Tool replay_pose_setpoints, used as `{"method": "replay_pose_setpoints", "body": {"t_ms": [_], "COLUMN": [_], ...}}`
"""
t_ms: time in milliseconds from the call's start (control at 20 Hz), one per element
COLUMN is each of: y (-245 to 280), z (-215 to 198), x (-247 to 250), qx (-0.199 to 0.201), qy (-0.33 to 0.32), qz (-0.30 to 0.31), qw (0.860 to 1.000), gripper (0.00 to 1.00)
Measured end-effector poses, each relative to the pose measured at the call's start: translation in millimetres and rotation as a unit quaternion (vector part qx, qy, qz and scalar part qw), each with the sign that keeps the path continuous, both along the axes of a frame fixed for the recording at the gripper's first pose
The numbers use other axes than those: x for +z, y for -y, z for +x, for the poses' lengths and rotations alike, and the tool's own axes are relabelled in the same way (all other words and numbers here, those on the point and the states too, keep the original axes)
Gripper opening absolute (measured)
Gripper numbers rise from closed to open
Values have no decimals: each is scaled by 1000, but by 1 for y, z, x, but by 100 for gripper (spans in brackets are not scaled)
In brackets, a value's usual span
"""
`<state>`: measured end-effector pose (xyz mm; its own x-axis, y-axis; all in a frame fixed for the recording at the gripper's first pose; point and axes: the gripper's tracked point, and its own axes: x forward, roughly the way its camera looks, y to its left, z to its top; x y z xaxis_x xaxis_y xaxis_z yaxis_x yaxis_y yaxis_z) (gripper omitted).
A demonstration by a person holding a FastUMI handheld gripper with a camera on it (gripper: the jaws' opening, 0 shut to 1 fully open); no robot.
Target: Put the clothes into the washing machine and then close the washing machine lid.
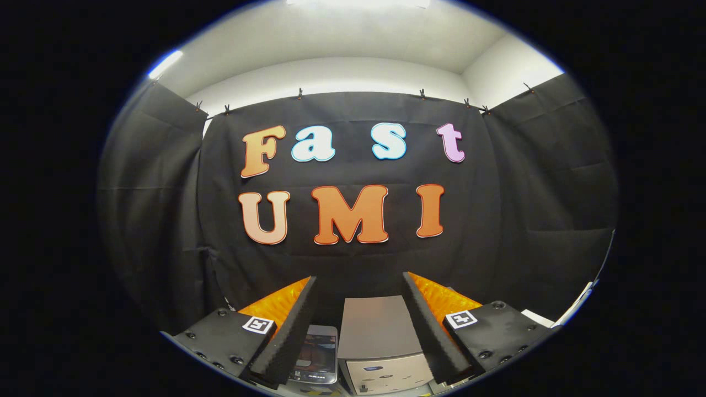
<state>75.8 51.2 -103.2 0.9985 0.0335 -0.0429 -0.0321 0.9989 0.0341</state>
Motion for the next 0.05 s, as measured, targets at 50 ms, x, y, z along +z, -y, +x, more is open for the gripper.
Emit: {"method": "replay_pose_setpoints", "body": {"t_ms": [50], "y": [-1], "z": [1], "x": [0], "qx": [0], "qy": [1], "qz": [0], "qw": [1000], "gripper": [97]}}
